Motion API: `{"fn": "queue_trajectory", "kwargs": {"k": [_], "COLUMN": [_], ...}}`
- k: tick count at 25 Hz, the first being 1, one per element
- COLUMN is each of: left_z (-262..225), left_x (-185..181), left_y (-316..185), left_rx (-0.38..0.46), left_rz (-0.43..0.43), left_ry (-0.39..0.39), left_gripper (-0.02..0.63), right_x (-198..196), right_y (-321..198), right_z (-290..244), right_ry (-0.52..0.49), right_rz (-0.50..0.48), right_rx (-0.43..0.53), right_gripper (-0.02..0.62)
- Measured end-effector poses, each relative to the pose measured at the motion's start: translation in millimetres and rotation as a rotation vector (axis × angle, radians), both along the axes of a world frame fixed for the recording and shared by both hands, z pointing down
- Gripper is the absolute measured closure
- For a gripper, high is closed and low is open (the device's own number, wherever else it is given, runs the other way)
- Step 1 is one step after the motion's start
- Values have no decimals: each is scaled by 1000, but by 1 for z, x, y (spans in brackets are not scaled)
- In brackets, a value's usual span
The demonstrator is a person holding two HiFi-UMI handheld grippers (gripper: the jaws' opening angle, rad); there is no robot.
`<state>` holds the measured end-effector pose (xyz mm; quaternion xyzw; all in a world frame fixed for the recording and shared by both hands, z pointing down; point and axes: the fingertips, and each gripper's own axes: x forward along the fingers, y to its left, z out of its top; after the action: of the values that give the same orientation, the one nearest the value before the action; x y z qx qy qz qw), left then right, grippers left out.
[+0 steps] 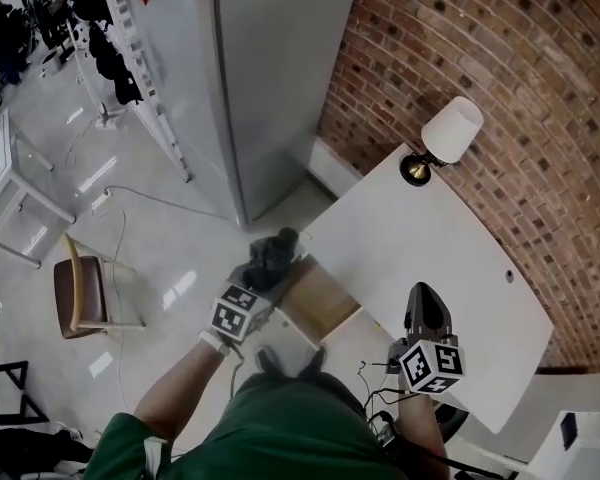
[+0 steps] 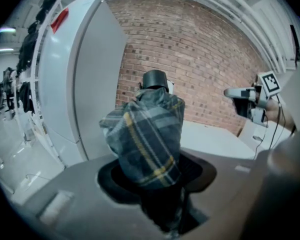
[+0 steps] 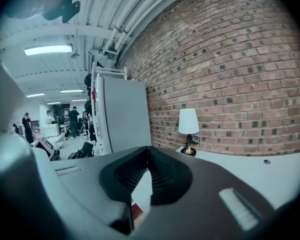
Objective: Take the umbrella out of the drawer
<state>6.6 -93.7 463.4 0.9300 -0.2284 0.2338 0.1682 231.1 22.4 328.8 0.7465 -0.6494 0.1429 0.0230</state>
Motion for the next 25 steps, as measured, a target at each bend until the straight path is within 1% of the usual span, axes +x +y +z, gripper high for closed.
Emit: {"fn": "queue_trajectory", "kwargs": {"k": [5,9,17,25], "left_z": [12,6,-16,-30], "left_x": [17,45,129,206], "left_y": [6,7,14,17], "left_rx": [13,27,123,183], "left_rz": [72,95,182,238], "left_ry": [-47,-61,-94,-95], "left_gripper": [417,417,419,419], "right_x": [10,31,90,150], "right_y": [23,36,49,67], "right_z": [12,19,16,21], "right_ry": [-17,-37,-60,-67], "right_rz": [54,82,105,140], "right_rx": [-22,-28,0,2], "right_gripper": [595,595,595,595]}}
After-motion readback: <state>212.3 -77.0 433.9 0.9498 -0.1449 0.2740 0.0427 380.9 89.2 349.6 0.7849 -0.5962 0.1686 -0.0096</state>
